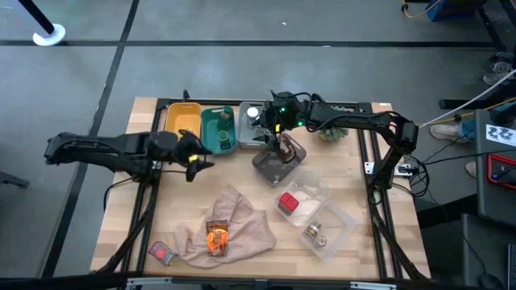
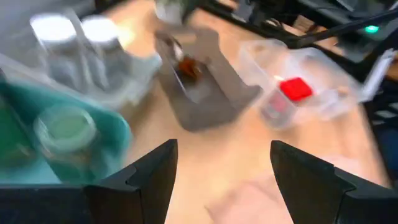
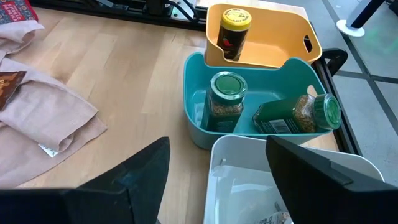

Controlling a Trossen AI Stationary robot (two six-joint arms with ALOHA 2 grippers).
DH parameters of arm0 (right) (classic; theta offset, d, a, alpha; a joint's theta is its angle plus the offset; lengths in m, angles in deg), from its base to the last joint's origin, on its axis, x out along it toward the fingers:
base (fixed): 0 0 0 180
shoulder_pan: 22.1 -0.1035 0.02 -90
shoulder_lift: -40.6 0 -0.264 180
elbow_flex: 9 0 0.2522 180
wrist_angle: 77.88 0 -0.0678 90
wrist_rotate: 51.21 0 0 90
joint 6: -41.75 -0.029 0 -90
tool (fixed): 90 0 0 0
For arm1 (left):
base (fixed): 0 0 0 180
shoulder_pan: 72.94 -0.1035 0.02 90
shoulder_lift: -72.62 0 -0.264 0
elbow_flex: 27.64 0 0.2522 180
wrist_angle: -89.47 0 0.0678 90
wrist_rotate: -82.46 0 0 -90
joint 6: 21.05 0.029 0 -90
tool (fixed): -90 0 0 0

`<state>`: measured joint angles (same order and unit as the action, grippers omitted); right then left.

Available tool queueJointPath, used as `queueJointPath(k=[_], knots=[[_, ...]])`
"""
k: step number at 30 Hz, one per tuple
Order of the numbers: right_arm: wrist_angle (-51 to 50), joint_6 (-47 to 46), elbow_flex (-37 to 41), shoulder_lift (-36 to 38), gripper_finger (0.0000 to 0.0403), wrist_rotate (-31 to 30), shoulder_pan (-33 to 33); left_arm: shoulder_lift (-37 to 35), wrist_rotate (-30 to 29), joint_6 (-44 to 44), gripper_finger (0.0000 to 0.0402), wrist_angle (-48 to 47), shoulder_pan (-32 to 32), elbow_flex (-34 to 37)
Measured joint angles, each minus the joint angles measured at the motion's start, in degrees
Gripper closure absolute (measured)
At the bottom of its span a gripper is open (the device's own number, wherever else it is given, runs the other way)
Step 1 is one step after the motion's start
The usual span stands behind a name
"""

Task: Sort spices by type
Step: Put the orange seasoning pack into the black bin

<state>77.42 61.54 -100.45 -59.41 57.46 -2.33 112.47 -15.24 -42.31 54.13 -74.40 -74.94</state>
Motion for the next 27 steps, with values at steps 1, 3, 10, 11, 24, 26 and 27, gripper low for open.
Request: queueJointPath(k=[1, 3, 10, 11, 24, 26, 27], knots=[[0.0, 0.0, 0.0, 0.0, 0.0136, 0.0, 0.0, -0.5, 0.1, -2.8, 0.0160, -1.4, 1.3, -0.2], [0.0, 0.0, 0.0, 0.0, 0.0136, 0.0, 0.0, -1.2, 1.6, -7.1, 0.0160, -3.5, 3.5, -0.3], [0.0, 0.0, 0.0, 0.0, 0.0136, 0.0, 0.0, -1.1, 5.9, -15.4, 0.0160, -10.6, 9.3, -0.3], [0.0, 0.0, 0.0, 0.0, 0.0136, 0.0, 0.0, -1.0, 6.5, -16.2, 0.0160, -11.0, 9.9, -0.3], [0.1, 0.0, 0.0, 0.0, 0.0136, 0.0, 0.0, 7.0, 7.6, -16.0, 0.0160, -3.9, 18.4, -0.3], [0.1, 0.0, 0.0, 0.0, 0.0136, 0.0, 0.0, 9.9, 7.6, -14.5, 0.0160, -1.7, 20.0, -0.3], [0.1, 0.0, 0.0, 0.0, 0.0136, 0.0, 0.0, 11.3, 7.6, -14.1, 0.0160, -0.7, 20.8, -0.3]])
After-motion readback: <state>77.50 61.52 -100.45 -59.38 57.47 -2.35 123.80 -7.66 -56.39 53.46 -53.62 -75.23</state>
